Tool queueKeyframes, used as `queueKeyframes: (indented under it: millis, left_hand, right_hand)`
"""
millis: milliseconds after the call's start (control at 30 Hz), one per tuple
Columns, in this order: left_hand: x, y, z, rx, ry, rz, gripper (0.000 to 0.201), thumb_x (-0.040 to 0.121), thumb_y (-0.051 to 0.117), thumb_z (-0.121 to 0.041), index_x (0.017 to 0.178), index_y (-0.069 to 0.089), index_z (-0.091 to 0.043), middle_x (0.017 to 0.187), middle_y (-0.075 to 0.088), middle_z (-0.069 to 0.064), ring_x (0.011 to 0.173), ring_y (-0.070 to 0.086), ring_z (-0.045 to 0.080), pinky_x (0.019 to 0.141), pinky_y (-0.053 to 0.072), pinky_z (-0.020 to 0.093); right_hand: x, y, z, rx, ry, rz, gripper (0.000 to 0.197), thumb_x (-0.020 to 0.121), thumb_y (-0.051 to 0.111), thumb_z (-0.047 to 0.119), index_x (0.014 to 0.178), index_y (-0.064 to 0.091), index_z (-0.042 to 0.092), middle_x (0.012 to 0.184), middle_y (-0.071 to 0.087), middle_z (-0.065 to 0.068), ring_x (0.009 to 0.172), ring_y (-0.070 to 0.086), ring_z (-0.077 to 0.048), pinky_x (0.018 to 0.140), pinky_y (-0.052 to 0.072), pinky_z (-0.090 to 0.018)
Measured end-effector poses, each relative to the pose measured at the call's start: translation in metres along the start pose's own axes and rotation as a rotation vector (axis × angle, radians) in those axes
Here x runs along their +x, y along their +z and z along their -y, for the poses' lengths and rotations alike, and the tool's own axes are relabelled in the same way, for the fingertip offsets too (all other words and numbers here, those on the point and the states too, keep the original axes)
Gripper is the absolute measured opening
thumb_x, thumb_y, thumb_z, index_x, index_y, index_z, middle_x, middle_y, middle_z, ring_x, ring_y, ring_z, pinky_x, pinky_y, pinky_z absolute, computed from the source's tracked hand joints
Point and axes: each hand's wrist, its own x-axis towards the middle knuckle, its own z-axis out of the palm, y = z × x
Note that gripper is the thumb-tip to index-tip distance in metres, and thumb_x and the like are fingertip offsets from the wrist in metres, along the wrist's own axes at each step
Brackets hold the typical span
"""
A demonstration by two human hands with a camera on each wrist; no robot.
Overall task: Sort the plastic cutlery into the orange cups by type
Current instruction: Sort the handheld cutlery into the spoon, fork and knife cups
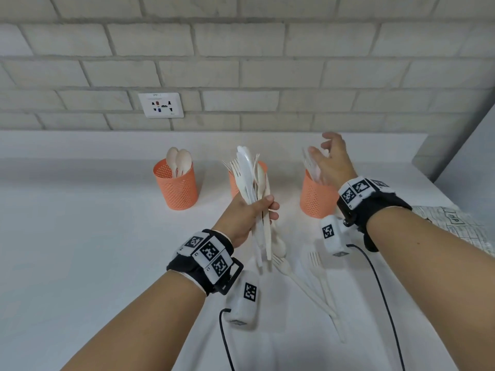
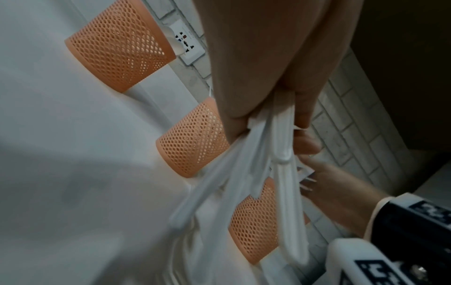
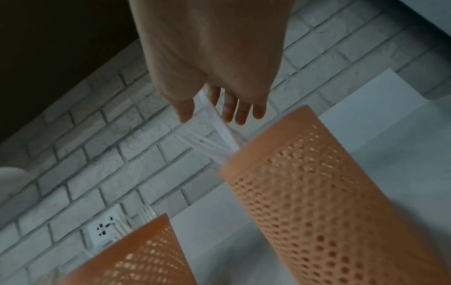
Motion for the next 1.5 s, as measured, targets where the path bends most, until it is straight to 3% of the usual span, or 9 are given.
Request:
queueKeyframes:
  millis: [133,233,400,800,967,1100,1200,1367,1500]
  left_hand:
    - [0.002,0.005,0.0,0.077,0.015,-0.029,0.015,0.095,0.051,-0.009,0.109,0.047,-0.01,0.074,0.052,0.005,0.054,0.058,0.014,0.06,0.051,0.027]
    - [0.005,0.01,0.001,0.113,0.051,-0.05,0.049,0.093,0.054,-0.011,0.136,0.031,-0.019,0.089,0.051,0.005,0.055,0.056,0.018,0.064,0.05,0.035]
    - [0.002,0.016,-0.006,0.156,0.153,-0.091,0.037,0.092,0.049,0.001,0.116,0.038,-0.024,0.083,0.055,0.012,0.047,0.053,0.018,0.043,0.046,0.022]
    - [-0.006,0.003,0.004,0.147,0.126,-0.008,0.043,0.085,0.058,0.001,0.125,0.044,-0.004,0.084,0.054,-0.003,0.071,0.053,0.011,0.067,0.05,0.03]
    - [-0.008,0.002,-0.004,0.167,0.216,0.023,0.035,0.088,0.058,-0.003,0.106,0.052,-0.032,0.088,0.062,-0.009,0.072,0.06,-0.003,0.066,0.047,0.015]
    - [-0.008,0.0,-0.007,0.143,0.207,0.051,0.04,0.089,0.06,-0.007,0.12,0.047,-0.028,0.104,0.064,-0.004,0.093,0.062,0.008,0.076,0.05,0.019]
    - [-0.007,-0.001,-0.007,0.118,0.197,0.084,0.036,0.093,0.055,-0.014,0.126,0.044,-0.025,0.122,0.061,0.004,0.111,0.061,0.017,0.094,0.049,0.028]
    - [-0.007,0.003,-0.005,0.175,0.195,0.042,0.023,0.099,0.038,-0.032,0.099,0.055,-0.016,0.069,0.051,-0.002,0.059,0.048,0.009,0.062,0.044,0.025]
    - [-0.008,0.006,-0.004,0.082,0.148,-0.004,0.047,0.098,0.029,-0.042,0.127,0.05,-0.012,0.082,0.067,-0.01,0.073,0.068,0.004,0.067,0.052,0.015]
  right_hand:
    - [-0.017,-0.003,0.04,-0.071,-0.361,-0.223,0.037,0.084,0.062,0.017,0.118,0.053,0.006,0.104,0.048,-0.008,0.095,0.049,-0.017,0.088,0.039,-0.026]
    - [-0.053,0.011,0.077,0.034,-0.438,0.106,0.007,0.083,0.064,0.01,0.085,0.066,0.004,0.073,0.058,-0.005,0.061,0.048,-0.004,0.063,0.041,-0.017]
    - [-0.086,0.038,0.082,-0.139,-0.198,0.365,0.015,0.081,0.069,0.018,0.082,0.059,0.007,0.063,0.051,0.005,0.058,0.049,-0.008,0.057,0.042,-0.021]
    - [-0.086,0.042,0.082,0.072,0.179,0.471,0.026,0.091,0.051,0.014,0.069,0.061,0.005,0.069,0.06,-0.011,0.062,0.056,-0.019,0.062,0.048,-0.027]
    - [-0.09,0.045,0.081,0.189,0.153,0.479,0.017,0.092,0.055,0.023,0.085,0.055,0.008,0.081,0.057,-0.015,0.073,0.056,-0.024,0.068,0.048,-0.035]
    - [-0.094,0.044,0.08,0.256,0.177,0.474,0.015,0.093,0.053,0.022,0.085,0.053,0.008,0.085,0.056,-0.015,0.078,0.055,-0.025,0.08,0.052,-0.046]
    - [-0.095,0.039,0.079,0.4,0.243,0.471,0.021,0.094,0.051,0.016,0.075,0.051,0.009,0.077,0.056,-0.012,0.069,0.053,-0.022,0.067,0.047,-0.035]
    - [-0.102,0.035,0.081,0.55,0.271,0.54,0.021,0.094,0.048,0.011,0.075,0.054,0.006,0.07,0.053,-0.014,0.059,0.047,-0.027,0.052,0.041,-0.038]
    - [-0.102,0.035,0.081,0.535,0.284,0.497,0.019,0.097,0.043,0.011,0.1,0.057,-0.001,0.092,0.057,-0.026,0.081,0.052,-0.035,0.069,0.046,-0.044]
